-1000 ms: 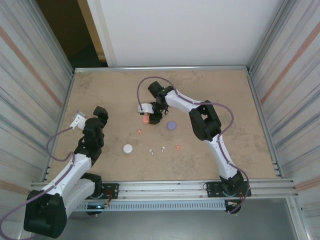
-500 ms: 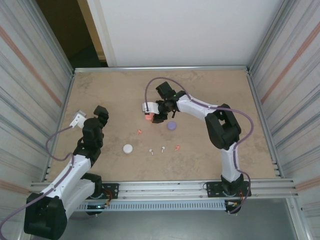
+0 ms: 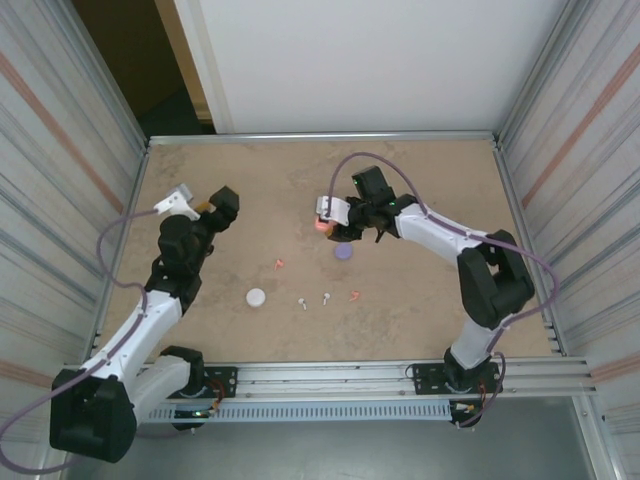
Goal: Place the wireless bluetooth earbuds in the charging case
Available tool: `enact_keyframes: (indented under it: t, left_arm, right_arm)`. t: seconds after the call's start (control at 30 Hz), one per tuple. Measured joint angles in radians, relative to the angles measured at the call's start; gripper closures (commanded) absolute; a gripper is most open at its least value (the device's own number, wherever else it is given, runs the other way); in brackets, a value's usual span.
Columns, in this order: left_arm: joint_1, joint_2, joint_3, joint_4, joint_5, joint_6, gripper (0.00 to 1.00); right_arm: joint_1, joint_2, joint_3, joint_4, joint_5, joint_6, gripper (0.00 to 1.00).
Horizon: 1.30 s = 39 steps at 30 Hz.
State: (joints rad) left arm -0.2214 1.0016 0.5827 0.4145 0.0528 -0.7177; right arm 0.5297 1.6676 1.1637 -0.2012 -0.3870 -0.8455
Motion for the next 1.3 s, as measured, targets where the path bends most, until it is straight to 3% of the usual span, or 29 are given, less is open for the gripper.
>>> enact_keyframes:
  t: [0.23, 0.57, 1.0, 1.3]
  left_arm:
    - [-0.003, 0.145, 0.116, 0.054, 0.32, 0.035, 0.09]
    - [-0.126, 0.328, 0.268, 0.089, 0.56, 0.087, 0.08]
    - [-0.273, 0.437, 0.436, 0.015, 0.651, 0.211, 0.1]
    - [-0.304, 0.488, 0.486, -0.017, 0.661, 0.244, 0.14]
  right_arm:
    - [-0.06, -0.166, -0.121, 0.099, -0.024, 0.063, 0.59]
    - [-0.101, -0.311, -0.182, 0.197, -0.032, 0.129, 0.59]
    - [-0.105, -0.402, -0.187, 0.246, 0.006, 0.139, 0.59]
    - [-0.094, -0.414, -0.187, 0.246, 0.02, 0.14, 0.59]
